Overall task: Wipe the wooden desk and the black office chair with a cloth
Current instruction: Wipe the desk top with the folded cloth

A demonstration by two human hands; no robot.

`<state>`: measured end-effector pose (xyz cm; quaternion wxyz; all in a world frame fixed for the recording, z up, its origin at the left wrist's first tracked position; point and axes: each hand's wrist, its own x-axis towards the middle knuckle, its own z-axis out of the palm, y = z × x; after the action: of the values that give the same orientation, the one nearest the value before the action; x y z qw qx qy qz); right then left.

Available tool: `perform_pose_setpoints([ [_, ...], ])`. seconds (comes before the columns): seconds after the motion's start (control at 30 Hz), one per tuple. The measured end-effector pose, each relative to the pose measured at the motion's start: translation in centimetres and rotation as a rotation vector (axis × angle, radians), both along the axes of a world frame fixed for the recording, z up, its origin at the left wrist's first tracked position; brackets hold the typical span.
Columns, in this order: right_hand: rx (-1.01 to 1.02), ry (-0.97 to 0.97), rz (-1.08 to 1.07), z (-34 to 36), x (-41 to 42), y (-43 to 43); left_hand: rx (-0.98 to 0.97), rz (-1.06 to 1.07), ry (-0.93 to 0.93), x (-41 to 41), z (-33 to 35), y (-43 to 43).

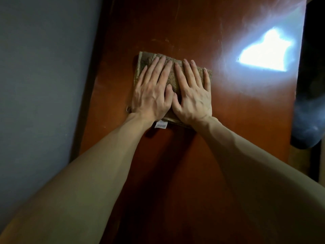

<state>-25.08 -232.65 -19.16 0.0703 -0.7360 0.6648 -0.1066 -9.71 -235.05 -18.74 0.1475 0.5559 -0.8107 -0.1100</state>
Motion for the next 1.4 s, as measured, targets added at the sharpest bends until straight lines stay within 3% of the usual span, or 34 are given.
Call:
perform_pose_setpoints([
  [0.3,0.079,0.081,0.004,0.4,1.3,2.5,0.039,-0.030,-0.075,0.7,0.6,1.9],
  [0.9,0.153,0.074,0.016,0.6,9.7,28.6,0.150,-0.020,-0.084,9.1,-0.1,27.9],
  [1.4,0.149,0.053,0.263,0.7,17.3,38.8,0.215,0.140,0.003,17.7,0.8,41.4],
])
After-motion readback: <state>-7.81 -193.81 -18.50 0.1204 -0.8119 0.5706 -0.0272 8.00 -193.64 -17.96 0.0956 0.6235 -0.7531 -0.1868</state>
